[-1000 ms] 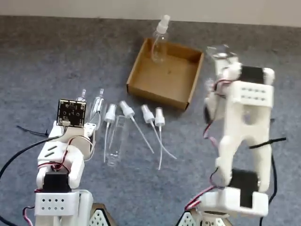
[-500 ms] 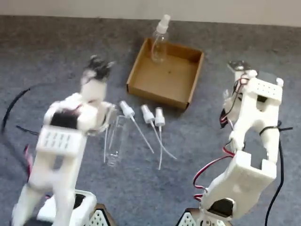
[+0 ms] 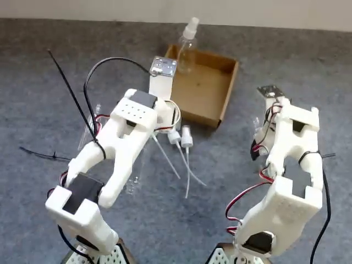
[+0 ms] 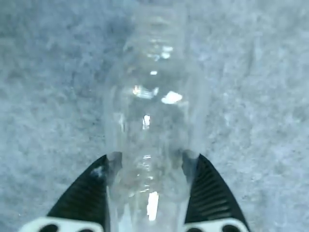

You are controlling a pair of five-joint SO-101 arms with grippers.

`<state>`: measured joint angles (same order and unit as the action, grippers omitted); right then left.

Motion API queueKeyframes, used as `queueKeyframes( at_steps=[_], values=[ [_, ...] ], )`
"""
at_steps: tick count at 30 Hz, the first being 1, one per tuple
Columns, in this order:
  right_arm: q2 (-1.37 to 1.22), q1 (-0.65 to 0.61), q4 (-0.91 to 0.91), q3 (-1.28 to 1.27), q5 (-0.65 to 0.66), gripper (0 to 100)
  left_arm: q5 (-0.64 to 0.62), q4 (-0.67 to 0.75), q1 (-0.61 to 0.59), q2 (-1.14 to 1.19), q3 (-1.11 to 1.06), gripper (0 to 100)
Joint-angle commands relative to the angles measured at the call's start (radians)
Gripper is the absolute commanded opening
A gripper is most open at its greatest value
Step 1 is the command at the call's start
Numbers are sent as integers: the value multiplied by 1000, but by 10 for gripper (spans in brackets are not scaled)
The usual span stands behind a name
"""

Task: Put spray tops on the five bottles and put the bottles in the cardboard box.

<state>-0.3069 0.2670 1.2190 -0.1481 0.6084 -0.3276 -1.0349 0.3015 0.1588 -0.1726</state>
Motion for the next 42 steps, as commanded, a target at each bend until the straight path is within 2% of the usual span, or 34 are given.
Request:
queueKeyframes(
  at_steps=[1, 6, 15, 20, 25, 30, 39, 42],
  values=[
    [13, -13, -18, -5, 11, 14, -48, 49, 27, -7, 16, 199],
    [13, -13, -18, -5, 11, 14, -49, 123, 28, -5, -19, 199],
    [12, -15, -18, -5, 12, 14, -51, 132, 50, -1, -51, 199],
    [13, -13, -12, -7, 11, 15, -81, 173, 45, 90, -54, 199],
    [15, -10, -12, -7, 11, 80, -84, 178, 44, 120, -56, 199],
    [16, -10, -12, -7, 11, 84, -84, 173, 41, 114, -62, 198],
    [16, -7, -8, -7, 11, 85, -75, 140, 48, 111, -62, 103],
    [16, 2, 59, 1, 11, 88, -40, 103, 50, 107, -56, 83]
  ],
)
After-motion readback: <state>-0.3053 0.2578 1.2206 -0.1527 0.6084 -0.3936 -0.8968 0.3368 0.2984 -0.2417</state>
